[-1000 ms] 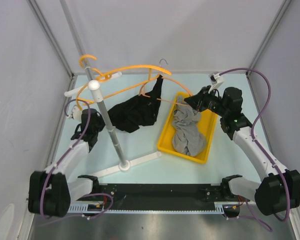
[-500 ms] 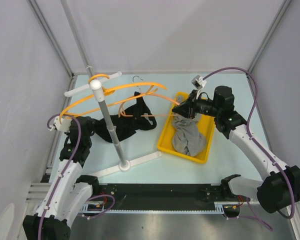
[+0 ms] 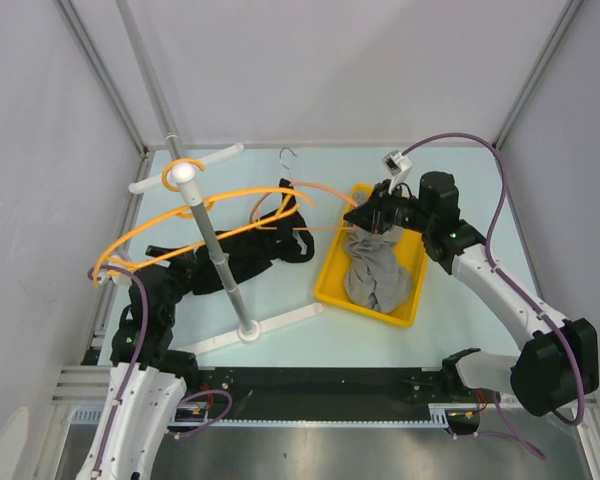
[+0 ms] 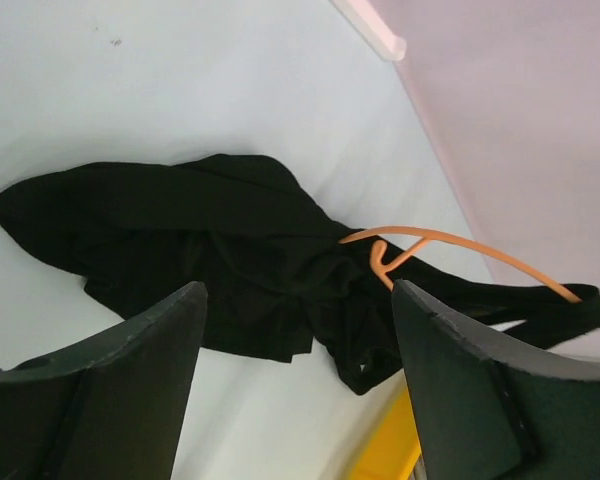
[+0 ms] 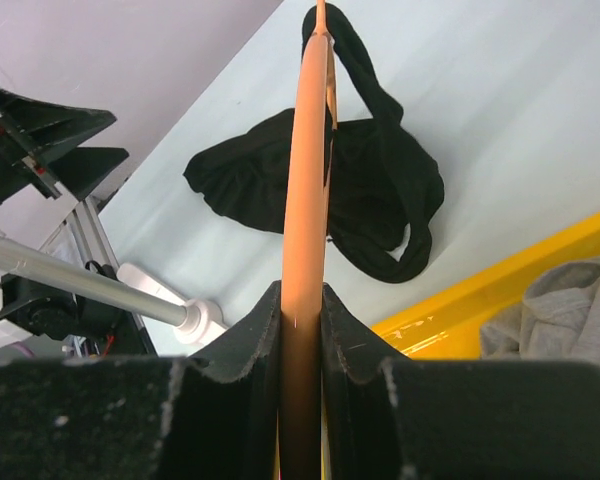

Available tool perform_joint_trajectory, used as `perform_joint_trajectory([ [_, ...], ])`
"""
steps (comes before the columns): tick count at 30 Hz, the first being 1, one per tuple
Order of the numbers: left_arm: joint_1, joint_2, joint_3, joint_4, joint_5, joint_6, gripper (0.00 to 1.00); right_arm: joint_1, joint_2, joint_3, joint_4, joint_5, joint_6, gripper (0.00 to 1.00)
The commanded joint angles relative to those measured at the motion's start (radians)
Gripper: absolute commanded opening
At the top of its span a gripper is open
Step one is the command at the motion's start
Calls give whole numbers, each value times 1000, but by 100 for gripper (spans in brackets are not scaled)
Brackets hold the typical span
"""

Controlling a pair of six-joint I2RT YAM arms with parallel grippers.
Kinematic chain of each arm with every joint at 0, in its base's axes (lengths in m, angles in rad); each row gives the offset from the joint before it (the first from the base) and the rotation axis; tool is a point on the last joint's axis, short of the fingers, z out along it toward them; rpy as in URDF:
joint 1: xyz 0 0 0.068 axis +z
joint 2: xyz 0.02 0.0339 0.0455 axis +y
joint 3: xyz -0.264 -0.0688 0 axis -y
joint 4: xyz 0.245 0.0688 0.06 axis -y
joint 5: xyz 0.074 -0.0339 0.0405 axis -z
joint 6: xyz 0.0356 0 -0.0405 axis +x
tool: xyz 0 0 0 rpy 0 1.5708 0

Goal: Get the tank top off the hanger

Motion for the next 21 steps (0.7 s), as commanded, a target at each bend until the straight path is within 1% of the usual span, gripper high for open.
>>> perform_joint_trajectory([
  [1,4,-30,-15,13,35,68,78,-6,8,52,101,3,27,0],
  [2,4,-34,-22,28,58,73,78,-7,8,52,101,3,27,0],
  [3,5,-50,-50,95,90,84,77,-10,7,51,101,1,29,0],
  [4,5,-57,-65,140,134,128,74,-12,5,51,101,-2,26,0],
  [5,4,-65,-79,177,228,145,73,-12,5,51,101,-3,26,0],
  [6,5,-85,-91,229,257,156,73,-17,7,51,99,-8,26,0],
  [9,4,-129,-133,278,319,185,80,-18,5,49,90,-20,17,0],
  [11,5,-148,-125,259,308,186,82,-20,2,49,82,-22,6,0],
  [15,5,-171,-94,245,334,223,83,-20,1,48,79,-20,1,0],
  [18,5,-206,-106,272,420,236,87,-18,2,40,91,-23,7,0],
  [21,5,-219,-93,288,471,240,88,-20,7,38,91,-28,7,0],
])
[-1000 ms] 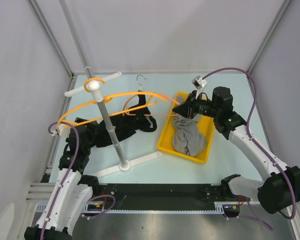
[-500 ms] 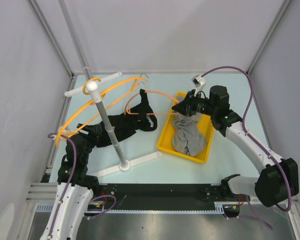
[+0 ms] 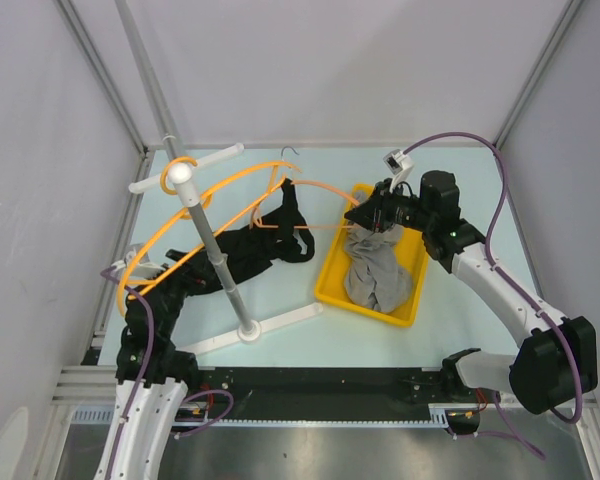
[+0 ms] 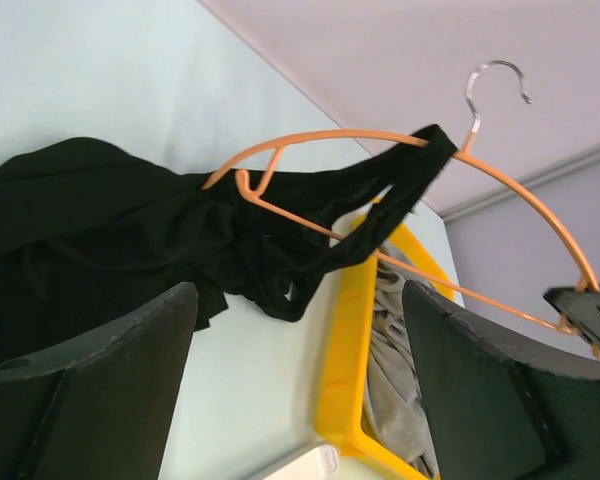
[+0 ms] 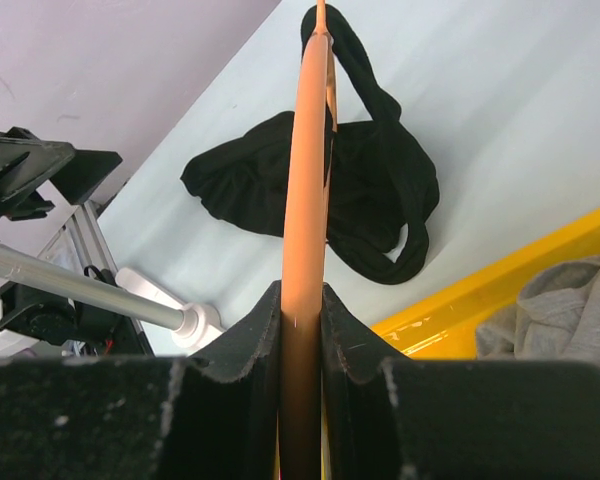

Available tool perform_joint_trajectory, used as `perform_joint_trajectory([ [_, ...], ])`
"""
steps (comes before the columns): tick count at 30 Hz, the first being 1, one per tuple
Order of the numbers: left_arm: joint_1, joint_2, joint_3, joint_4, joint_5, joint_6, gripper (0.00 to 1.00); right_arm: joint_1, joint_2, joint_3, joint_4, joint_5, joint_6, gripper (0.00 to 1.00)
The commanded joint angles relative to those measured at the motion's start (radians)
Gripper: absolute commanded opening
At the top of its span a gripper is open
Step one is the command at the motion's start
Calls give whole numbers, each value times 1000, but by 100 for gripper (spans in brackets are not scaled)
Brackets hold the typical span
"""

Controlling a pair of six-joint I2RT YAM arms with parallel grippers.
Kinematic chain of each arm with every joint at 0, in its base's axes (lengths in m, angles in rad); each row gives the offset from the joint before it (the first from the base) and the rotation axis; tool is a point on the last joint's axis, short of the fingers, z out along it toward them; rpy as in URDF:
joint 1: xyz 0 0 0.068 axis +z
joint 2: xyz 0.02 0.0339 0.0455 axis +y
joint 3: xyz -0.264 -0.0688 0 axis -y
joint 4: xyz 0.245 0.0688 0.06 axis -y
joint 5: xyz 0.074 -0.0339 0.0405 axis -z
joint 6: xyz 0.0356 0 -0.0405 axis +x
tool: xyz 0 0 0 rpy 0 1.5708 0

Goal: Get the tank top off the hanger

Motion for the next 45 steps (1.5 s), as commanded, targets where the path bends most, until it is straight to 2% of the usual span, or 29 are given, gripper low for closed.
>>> perform_joint_trajectory([
  [1,5,-22,40,59,120,41,88,-3,-14,38,74,-23,-4,0],
  [14,4,-131,104,28,128,-71,93,-3,-11,44,65,-43,-15,0],
  [20,4,-163,145,4,151,-86,99,-2,-8,49,68,-52,-10,0],
  [30,4,-174,165,-8,272,-107,99,12,0,49,80,-54,-2,0],
  [36,4,-197,168,-91,229,-141,99,15,-8,49,77,-49,1,0],
  [40,4,-203,120,-231,130,-199,96,6,-2,54,65,-3,28,0],
  [42,4,-211,51,-251,87,-262,91,4,3,52,78,12,63,0],
  [45,4,-244,-64,-191,132,-360,89,6,14,63,89,21,83,0],
])
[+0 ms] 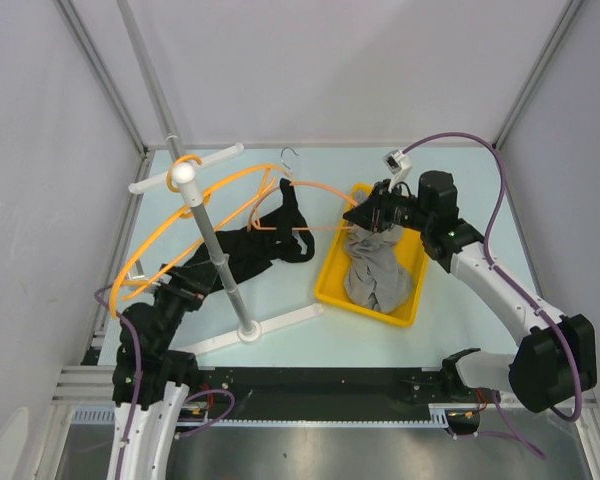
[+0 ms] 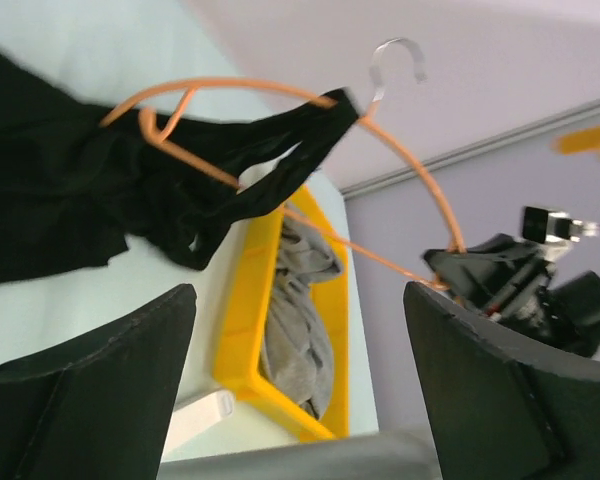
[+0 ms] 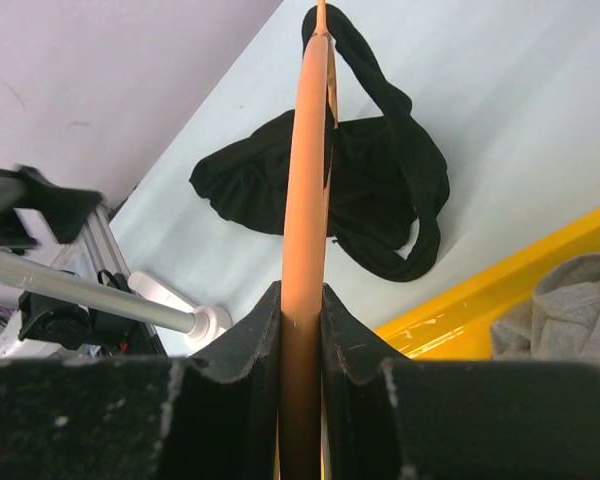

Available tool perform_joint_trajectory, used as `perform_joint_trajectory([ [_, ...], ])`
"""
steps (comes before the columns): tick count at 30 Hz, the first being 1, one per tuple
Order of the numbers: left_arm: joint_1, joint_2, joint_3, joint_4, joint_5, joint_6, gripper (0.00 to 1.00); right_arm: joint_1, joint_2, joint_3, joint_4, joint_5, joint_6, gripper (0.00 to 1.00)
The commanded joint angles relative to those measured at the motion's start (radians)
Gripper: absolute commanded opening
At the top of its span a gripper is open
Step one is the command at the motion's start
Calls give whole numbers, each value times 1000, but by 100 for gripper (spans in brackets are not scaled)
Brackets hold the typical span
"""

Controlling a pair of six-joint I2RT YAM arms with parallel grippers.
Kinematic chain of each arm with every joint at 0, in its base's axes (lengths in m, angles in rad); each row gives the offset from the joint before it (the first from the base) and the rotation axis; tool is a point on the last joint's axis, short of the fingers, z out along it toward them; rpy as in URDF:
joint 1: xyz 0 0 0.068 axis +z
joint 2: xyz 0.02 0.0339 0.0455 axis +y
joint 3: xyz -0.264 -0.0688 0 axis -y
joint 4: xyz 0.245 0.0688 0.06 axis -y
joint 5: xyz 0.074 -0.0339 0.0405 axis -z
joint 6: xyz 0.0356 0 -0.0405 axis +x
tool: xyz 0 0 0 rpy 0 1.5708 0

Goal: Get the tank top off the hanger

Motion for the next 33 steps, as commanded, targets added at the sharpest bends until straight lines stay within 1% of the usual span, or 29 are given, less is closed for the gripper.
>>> perform_joint_trajectory([
  [1,4,-45,-157,33,6,-158,88,1,9,67,88,18,50,0],
  [2,4,-59,-201,54,8,-178,84,-1,9,69,89,16,50,0],
  [5,4,-67,-244,143,20,-166,81,-1,18,71,89,14,53,0],
  [7,4,-55,-255,194,12,-141,82,1,21,69,91,14,50,0],
  [9,4,-15,-277,245,-2,-89,84,1,29,64,95,16,54,0],
  [10,4,35,-287,365,9,-21,84,1,34,63,109,13,63,0],
  [11,4,151,-300,418,20,12,84,-1,38,63,112,11,68,0],
  [12,4,225,-295,491,32,35,85,-1,46,66,117,11,74,0],
  [13,4,302,-283,581,64,88,87,1,57,69,115,14,89,0],
  [14,2,402,-257,645,90,110,88,3,61,74,115,18,95,0],
  [15,2,571,-242,770,131,123,88,4,67,84,114,34,106,0],
  [17,2,748,-194,905,233,141,88,7,83,95,111,60,144,0],
  [18,1,900,-180,1058,276,140,87,7,89,104,129,67,158,0],
  [20,1,1014,-128,1188,361,123,78,13,125,118,148,71,187,0],
  [21,-1,1069,-114,1317,385,115,77,18,144,142,143,80,188,0],
  [22,-4,1149,-101,1367,411,91,74,22,161,158,135,80,188,0],
  [24,-11,1224,-41,1473,478,74,70,27,201,176,134,83,189,0],
  [25,-21,1285,-18,1496,501,64,67,32,208,185,138,85,189,0],
  [26,-25,1309,23,1513,536,61,64,38,222,189,146,87,189,0],
  [28,-31,1344,56,1543,544,57,59,55,235,201,148,96,186,0],
  [30,-34,1395,94,1559,546,54,62,65,247,206,144,88,184,0],
  [31,-33,1410,107,1558,543,54,67,79,248,206,144,87,184,0],
  [33,-33,1455,146,1553,531,63,71,91,247,204,145,79,180,0],
])
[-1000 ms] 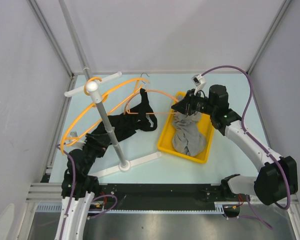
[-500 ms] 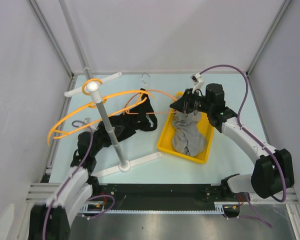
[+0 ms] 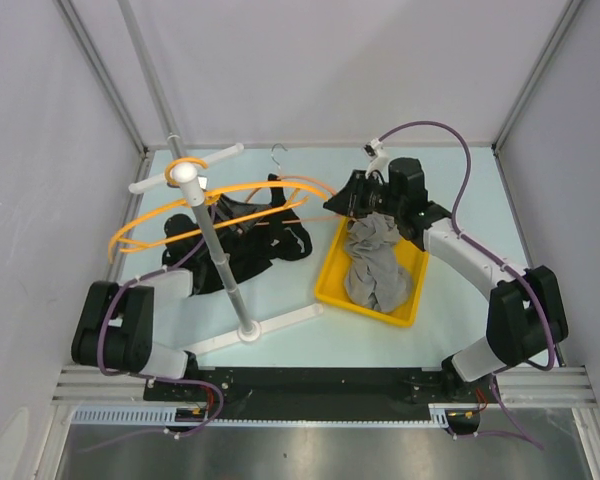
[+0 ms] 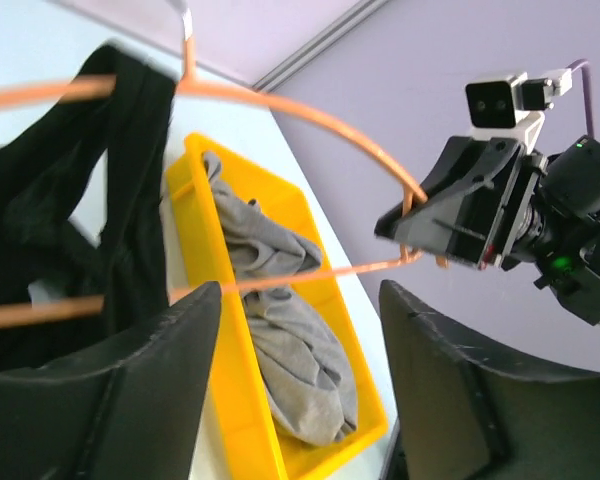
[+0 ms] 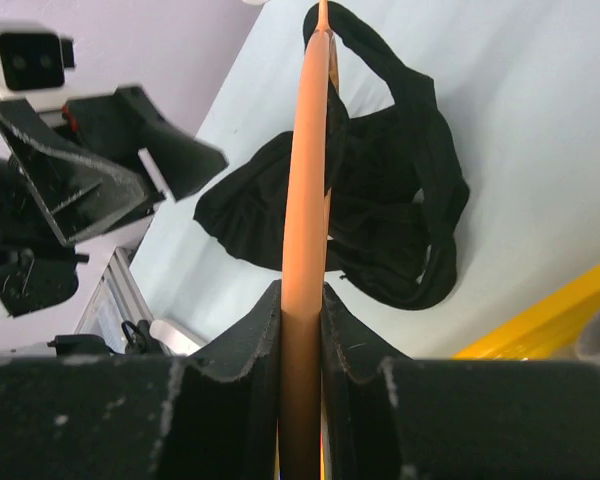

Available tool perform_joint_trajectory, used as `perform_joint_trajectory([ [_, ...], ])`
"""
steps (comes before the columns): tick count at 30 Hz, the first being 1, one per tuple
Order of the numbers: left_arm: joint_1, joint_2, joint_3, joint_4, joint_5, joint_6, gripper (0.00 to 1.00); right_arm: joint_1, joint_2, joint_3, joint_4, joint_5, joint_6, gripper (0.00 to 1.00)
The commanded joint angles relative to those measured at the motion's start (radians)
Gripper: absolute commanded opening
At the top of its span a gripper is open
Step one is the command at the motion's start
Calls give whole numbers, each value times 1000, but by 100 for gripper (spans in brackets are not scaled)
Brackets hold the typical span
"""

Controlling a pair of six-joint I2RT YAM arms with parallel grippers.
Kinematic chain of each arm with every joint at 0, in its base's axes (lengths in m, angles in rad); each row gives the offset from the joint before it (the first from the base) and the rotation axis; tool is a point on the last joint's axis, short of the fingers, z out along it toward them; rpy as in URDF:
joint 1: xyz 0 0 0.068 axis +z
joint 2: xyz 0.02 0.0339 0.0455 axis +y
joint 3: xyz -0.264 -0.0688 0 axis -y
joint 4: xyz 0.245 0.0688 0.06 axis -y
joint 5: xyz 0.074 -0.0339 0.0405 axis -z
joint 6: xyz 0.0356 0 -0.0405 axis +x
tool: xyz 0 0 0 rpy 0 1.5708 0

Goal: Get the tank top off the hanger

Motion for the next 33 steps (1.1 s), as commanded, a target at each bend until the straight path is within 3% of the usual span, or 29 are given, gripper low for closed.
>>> perform_joint_trajectory([
  [1,-7,78,83,119,43,11,73,38,-9,59,82,-9,7,0],
  [15,2,176,140,47,-40,100,68,74,-86,20,68,-26,5,0],
  [22,11,147,100,49,-24,130,80,94,-103,20,33,-46,-24,0],
  [27,11,165,132,-8,-14,146,82,115,-112,11,34,-52,-21,0],
  [33,9,196,155,-60,-50,153,76,141,-118,19,33,-53,-15,0],
])
